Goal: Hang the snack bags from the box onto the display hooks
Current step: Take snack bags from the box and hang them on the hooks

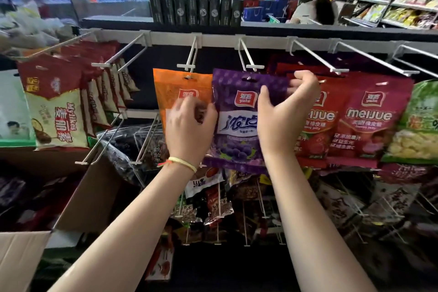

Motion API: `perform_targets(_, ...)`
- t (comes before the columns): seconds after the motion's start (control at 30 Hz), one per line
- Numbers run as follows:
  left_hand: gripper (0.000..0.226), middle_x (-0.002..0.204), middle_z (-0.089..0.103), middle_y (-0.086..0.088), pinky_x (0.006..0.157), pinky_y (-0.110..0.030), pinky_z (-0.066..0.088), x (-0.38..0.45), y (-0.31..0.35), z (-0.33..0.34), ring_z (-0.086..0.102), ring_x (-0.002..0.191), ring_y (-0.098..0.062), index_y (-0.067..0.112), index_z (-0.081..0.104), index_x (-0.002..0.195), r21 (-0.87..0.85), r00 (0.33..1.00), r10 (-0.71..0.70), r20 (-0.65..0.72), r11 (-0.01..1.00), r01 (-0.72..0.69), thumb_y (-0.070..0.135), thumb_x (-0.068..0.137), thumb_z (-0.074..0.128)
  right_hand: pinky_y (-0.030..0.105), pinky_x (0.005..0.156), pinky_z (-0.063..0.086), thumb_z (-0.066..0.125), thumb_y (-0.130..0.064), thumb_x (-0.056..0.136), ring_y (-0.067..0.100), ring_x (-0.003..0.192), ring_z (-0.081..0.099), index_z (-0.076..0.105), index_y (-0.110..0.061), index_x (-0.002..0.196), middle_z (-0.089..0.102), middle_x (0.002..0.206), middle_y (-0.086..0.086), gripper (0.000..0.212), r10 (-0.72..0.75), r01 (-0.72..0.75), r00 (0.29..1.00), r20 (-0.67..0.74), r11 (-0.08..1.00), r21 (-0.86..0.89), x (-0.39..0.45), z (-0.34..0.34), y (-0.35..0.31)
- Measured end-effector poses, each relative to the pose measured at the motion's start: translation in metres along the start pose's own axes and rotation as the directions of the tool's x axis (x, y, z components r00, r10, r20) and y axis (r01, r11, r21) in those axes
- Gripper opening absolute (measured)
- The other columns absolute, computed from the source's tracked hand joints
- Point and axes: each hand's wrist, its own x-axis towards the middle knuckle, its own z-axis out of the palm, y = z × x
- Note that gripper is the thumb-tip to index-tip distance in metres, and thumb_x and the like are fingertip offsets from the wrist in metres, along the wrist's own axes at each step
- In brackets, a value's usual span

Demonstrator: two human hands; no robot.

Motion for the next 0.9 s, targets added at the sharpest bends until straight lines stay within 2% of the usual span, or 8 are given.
perform_targets(0.1, 0.039, 0.125, 0.053, -0.017, 0.103, -0.042, 0.035, 0.005, -0.024, 0.002, 0.047, 0.12, -0.038, 0.012, 0.059, 0.119, 0.188, 0.99, 0.103, -0.099, 0.979, -0.083, 0.032, 0.085, 0.058, 0.037, 0.097, 0.042, 0.063, -0.012, 0.089, 0.03, 0.116, 0.054, 0.055, -0.012, 0.122, 0.06, 0.12, 0.016, 0.034, -0.371, 0.37, 0.928, 0.044, 0.896, -0.244, -0.026, 0.005, 0.007)
perform_targets(0.2, 0.062, 0.159, 0.022, -0.019, 0.116, -0.061, 0.012, 0.015, -0.041, 0.008, 0.014, 0.147, -0.046, 0.032, 0.04, 0.147, 0.381, 0.984, 0.155, 0.088, 0.907, -0.177, 0.037, 0.088, 0.058, 0.051, 0.11, 0.032, 0.055, -0.024, 0.092, 0.036, 0.137, 0.039, 0.057, -0.021, 0.134, 0.049, 0.142, 0.017, 0.042, -0.31, 0.412, 0.886, 0.343, 0.867, -0.279, -0.043, 0.019, 0.016)
perform_targets(0.27, 0.067, 0.164, 0.01, -0.016, 0.116, -0.066, 0.011, 0.021, -0.045, 0.011, 0.003, 0.149, -0.046, 0.038, 0.029, 0.152, 0.391, 0.973, 0.151, 0.173, 0.896, -0.209, 0.039, 0.091, 0.055, 0.054, 0.116, 0.022, 0.052, -0.03, 0.094, 0.039, 0.145, 0.027, 0.052, -0.025, 0.142, 0.038, 0.152, 0.019, 0.048, -0.243, 0.394, 0.863, 0.442, 0.872, -0.29, -0.045, 0.025, 0.018)
perform_targets(0.53, 0.066, 0.164, 0.01, -0.017, 0.114, -0.068, 0.019, 0.031, -0.056, 0.009, 0.007, 0.15, -0.044, 0.036, 0.023, 0.155, 0.425, 0.947, 0.153, 0.281, 0.865, -0.266, 0.045, 0.093, 0.043, 0.054, 0.119, 0.02, 0.052, -0.031, 0.094, 0.04, 0.147, 0.023, 0.053, -0.025, 0.141, 0.033, 0.153, 0.021, 0.047, -0.219, 0.363, 0.864, 0.454, 0.895, -0.259, -0.04, 0.037, 0.016)
perform_targets(0.6, 0.067, 0.163, 0.012, -0.019, 0.115, -0.064, 0.022, 0.028, -0.06, 0.005, 0.01, 0.15, -0.044, 0.034, 0.026, 0.154, 0.403, 0.936, 0.17, 0.308, 0.868, -0.29, 0.04, 0.092, 0.051, 0.053, 0.114, 0.029, 0.054, -0.024, 0.092, 0.039, 0.139, 0.036, 0.062, -0.019, 0.131, 0.046, 0.143, 0.02, 0.04, -0.242, 0.345, 0.9, 0.362, 0.904, -0.254, -0.048, 0.038, 0.01)
perform_targets(0.7, 0.057, 0.157, 0.03, -0.018, 0.108, -0.051, 0.037, 0.018, -0.075, -0.009, 0.032, 0.141, -0.04, 0.021, 0.046, 0.144, 0.305, 0.918, 0.227, 0.326, 0.894, -0.329, 0.027, 0.089, 0.058, 0.047, 0.09, 0.044, 0.053, -0.014, 0.088, 0.031, 0.108, 0.058, 0.071, -0.011, 0.106, 0.063, 0.111, 0.012, 0.026, -0.276, 0.336, 0.927, 0.252, 0.912, -0.234, -0.076, 0.043, -0.001)
perform_targets(0.8, 0.029, 0.122, 0.062, -0.012, 0.071, -0.035, 0.048, 0.003, -0.102, -0.038, 0.062, 0.104, -0.033, 0.013, 0.066, 0.117, 0.251, 0.931, 0.119, 0.345, 0.944, -0.214, 0.022, 0.09, 0.06, 0.04, 0.067, 0.05, 0.05, -0.012, 0.089, 0.024, 0.08, 0.063, 0.068, -0.009, 0.093, 0.067, 0.085, 0.005, 0.019, -0.194, 0.25, 0.862, 0.468, 0.966, -0.06, -0.119, 0.053, -0.014)
perform_targets(0.9, 0.023, 0.095, 0.072, -0.008, 0.065, -0.036, 0.052, -0.016, -0.148, -0.077, 0.067, 0.085, -0.032, 0.016, 0.072, 0.102, 0.307, 0.886, -0.086, 0.455, 0.949, -0.065, 0.029, 0.094, 0.055, 0.036, 0.052, 0.047, 0.05, -0.014, 0.094, 0.013, 0.056, 0.055, 0.068, -0.014, 0.094, 0.065, 0.07, -0.001, 0.018, -0.025, 0.039, 0.654, 0.756, 0.999, 0.0, -0.165, 0.07, -0.037)
